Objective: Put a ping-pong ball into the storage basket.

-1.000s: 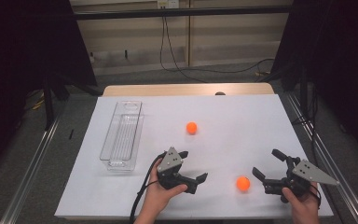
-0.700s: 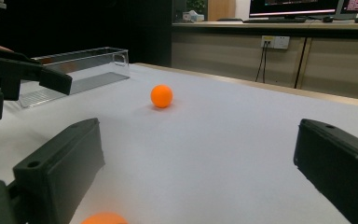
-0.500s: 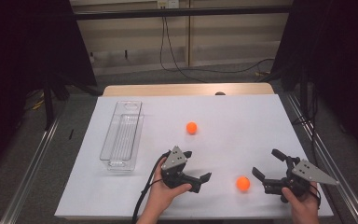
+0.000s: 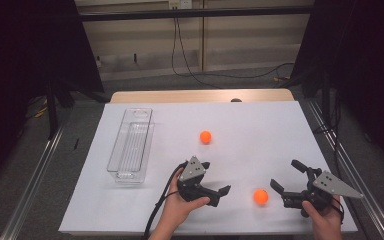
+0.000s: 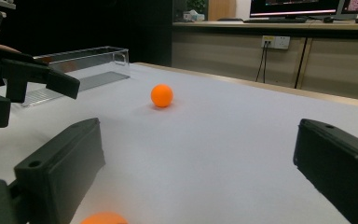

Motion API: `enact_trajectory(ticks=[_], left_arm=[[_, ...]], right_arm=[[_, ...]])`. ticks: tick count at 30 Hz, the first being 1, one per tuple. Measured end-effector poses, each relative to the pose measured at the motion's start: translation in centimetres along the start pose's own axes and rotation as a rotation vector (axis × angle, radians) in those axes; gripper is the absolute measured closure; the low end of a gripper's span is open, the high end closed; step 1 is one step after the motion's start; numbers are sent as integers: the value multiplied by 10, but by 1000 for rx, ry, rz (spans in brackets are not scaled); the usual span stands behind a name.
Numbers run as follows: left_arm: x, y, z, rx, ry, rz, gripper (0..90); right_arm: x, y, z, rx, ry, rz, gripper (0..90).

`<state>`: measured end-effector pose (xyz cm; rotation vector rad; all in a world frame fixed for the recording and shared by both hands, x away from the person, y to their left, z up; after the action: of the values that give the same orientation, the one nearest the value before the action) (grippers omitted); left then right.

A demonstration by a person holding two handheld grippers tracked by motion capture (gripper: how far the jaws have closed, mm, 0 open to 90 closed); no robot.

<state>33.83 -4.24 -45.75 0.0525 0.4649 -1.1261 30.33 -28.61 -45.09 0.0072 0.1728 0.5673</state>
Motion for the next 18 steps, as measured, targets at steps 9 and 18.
enact_trajectory(ticks=[9,18], left_arm=[[6,-2,0,-6,5,-12,15],[11,-5,1,-2,9,-18,15]], right_arm=[[0,0,0,-5,0,2,12],[0,0,0,-6,2,3,12]])
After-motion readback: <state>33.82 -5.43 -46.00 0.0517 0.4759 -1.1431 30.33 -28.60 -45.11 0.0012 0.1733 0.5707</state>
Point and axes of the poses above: each handheld gripper's, and its own axes: x roughly forward along the jaws, z roughly out of its top, y roughly to its left, the point moved 7 cm from there along x, roughly forward along the jaws
